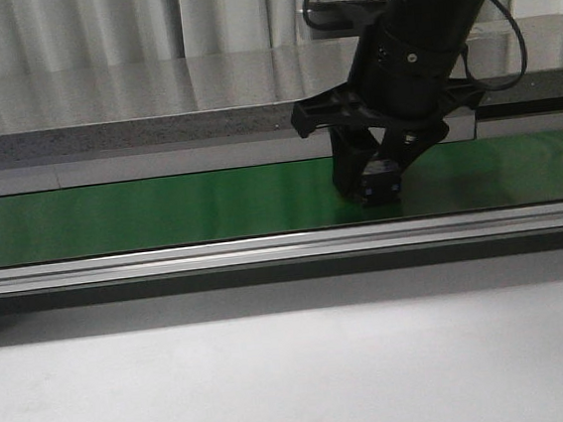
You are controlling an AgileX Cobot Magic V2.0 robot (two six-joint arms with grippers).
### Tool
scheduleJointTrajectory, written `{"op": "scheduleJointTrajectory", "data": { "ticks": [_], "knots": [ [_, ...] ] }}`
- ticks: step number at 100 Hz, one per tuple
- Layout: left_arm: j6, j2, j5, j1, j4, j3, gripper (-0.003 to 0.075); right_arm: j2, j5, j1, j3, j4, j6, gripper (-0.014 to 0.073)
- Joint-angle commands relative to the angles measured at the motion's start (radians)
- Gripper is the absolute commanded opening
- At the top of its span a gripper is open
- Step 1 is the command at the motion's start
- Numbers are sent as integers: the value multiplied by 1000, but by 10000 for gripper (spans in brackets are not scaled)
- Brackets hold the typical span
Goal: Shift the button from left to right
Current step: 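Lower the right gripper over the button and close on it, then lift the button with the right gripper toward the green tray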
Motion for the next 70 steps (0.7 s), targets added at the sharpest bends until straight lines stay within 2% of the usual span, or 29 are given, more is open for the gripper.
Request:
{"op": "scheduleJointTrajectory", "data": {
  "ticks": [1, 20, 34, 56, 70],
  "knots": [
    [-4, 8, -81, -8, -3, -27, -20, -60, -16, -1, -39, 1, -10, 236],
    [-4, 8, -81, -8, -3, -27, -20, -152, 31, -14, -74, -27, -10, 237],
    [-4, 8, -81, -8, -3, -27, -20, -250, 62, -84, -79, -97, -10, 237],
    [-4, 8, -81, -8, -3, -27, -21, -347, 130, -343, -79, -205, -10, 237],
    [-4, 8, -81, -8, -3, -27, -20, -345, 142, -501, -77, -225, -11, 237]
  ]
}}
